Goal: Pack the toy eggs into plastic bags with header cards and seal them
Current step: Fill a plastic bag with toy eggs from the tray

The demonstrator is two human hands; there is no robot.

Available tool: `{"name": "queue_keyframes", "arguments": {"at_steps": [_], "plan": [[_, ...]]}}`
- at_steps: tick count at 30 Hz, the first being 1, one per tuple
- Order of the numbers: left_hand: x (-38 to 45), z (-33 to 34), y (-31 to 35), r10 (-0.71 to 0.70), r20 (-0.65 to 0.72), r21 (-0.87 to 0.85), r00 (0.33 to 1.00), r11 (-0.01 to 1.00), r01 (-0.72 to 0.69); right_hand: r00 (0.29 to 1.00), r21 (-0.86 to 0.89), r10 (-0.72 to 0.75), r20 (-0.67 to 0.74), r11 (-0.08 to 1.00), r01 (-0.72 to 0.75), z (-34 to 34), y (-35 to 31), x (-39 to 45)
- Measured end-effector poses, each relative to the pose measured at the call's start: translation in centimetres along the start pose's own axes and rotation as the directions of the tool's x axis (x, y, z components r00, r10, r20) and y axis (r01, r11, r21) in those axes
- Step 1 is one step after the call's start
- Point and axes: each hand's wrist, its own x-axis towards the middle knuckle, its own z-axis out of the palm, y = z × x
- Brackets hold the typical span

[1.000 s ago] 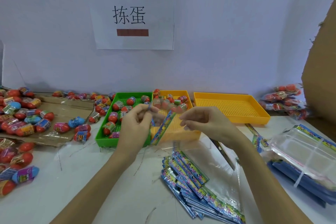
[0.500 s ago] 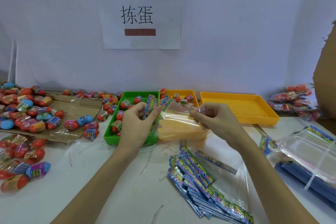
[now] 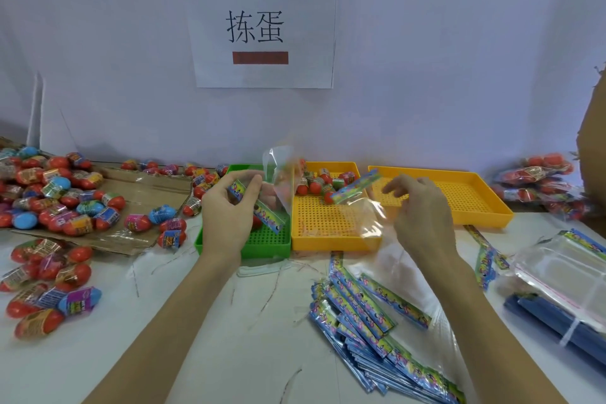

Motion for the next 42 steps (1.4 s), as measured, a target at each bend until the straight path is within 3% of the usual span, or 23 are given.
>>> {"name": "queue_keyframes", "arguments": {"at_steps": [3,5,6,8,10,11,13,15,17,19,21,22,24,26,28,31,33,37,40,42], "plan": [[0.1,-0.1,0.1,-0.032,0.005,-0.008,0.999,0.999,0.032,0.972,-0.410,0.230,0.035,0.891,-0.196,0.0,-0.1,-0.2],[0.1,-0.1,0.3,-0.037,0.032,-0.023,0.999,0.999,0.038,0.963,-0.484,0.265,0.040,0.849,-0.214,0.0,-0.3,-0.1],[0.1,0.0,0.3,-0.044,0.060,-0.027,0.997,0.999,0.046,0.979,-0.441,0.201,0.017,0.881,-0.173,-0.1,-0.4,-0.1],[-0.1,0.1,0.5,-0.075,0.135,-0.064,0.988,0.994,0.084,0.997,-0.217,-0.048,-0.053,0.976,0.036,-0.3,-1.0,-0.2],[-0.3,0.2,1.0,-0.101,0.234,-0.135,0.967,0.982,0.135,0.972,0.156,-0.211,-0.103,0.962,0.225,0.2,-2.2,-0.8],[-0.4,0.3,1.2,-0.087,0.281,-0.146,0.956,0.980,0.132,0.978,0.369,-0.195,-0.072,0.906,0.208,0.5,-2.9,-1.2],[-0.7,0.2,1.7,0.057,0.351,-0.060,0.935,0.997,-0.038,0.982,0.734,-0.059,0.179,0.673,-0.093,0.7,-4.4,-1.7],[-0.8,-0.2,1.6,0.295,0.478,0.102,0.828,0.917,-0.385,0.832,0.796,-0.030,0.554,0.314,-0.518,0.4,-4.6,-1.6],[-0.9,-0.3,1.2,0.463,0.651,0.204,0.602,0.656,-0.726,0.681,0.695,-0.142,0.718,0.109,-0.711,-0.3,-3.6,-0.9],[-1.0,0.0,0.8,0.494,0.773,0.206,0.399,0.399,-0.894,0.648,0.675,-0.196,0.736,0.138,-0.725,-0.7,-2.4,-0.5],[-1.3,0.4,0.6,0.492,0.808,0.188,0.323,0.305,-0.934,0.729,0.717,-0.116,0.675,0.333,-0.612,-0.4,-1.4,-0.3],[-1.5,0.6,0.6,0.479,0.807,0.202,0.346,0.326,-0.924,0.777,0.725,-0.059,0.627,0.411,-0.553,-0.2,-1.1,-0.3],[-1.8,0.7,0.5,0.396,0.770,0.249,0.501,0.537,-0.806,0.826,0.740,-0.007,0.563,0.450,-0.500,0.0,-0.9,-0.4],[-2.1,1.0,0.8,0.273,0.674,0.254,0.686,0.786,-0.563,0.846,0.768,-0.028,0.533,0.435,-0.470,-0.1,-1.3,-0.5],[-2.1,1.2,0.8,0.160,0.590,0.254,0.791,0.893,-0.370,0.857,0.775,-0.053,0.513,0.458,-0.436,-0.2,-2.2,-0.9],[-2.0,1.3,0.7,0.001,0.607,0.184,0.794,0.973,-0.141,0.866,0.765,-0.080,0.493,0.514,-0.388,0.1,-3.3,-1.3],[-1.8,1.2,0.5,-0.026,0.596,0.128,0.802,0.990,-0.064,0.874,0.753,-0.075,0.480,0.546,-0.367,0.3,-3.7,-1.5],[-1.4,0.7,0.6,0.016,0.521,0.127,0.853,0.987,-0.096,0.868,0.737,-0.054,0.493,0.556,-0.384,0.2,-3.4,-1.3],[-1.2,0.5,0.6,0.059,0.489,0.127,0.870,0.982,-0.138,0.881,0.695,-0.091,0.464,0.654,-0.298,0.0,-2.9,-1.1],[-1.2,0.6,0.5,0.110,0.485,0.185,0.868,0.957,-0.224,0.920,0.621,-0.109,0.377,0.767,-0.164,0.3,-2.7,-1.2]]}}
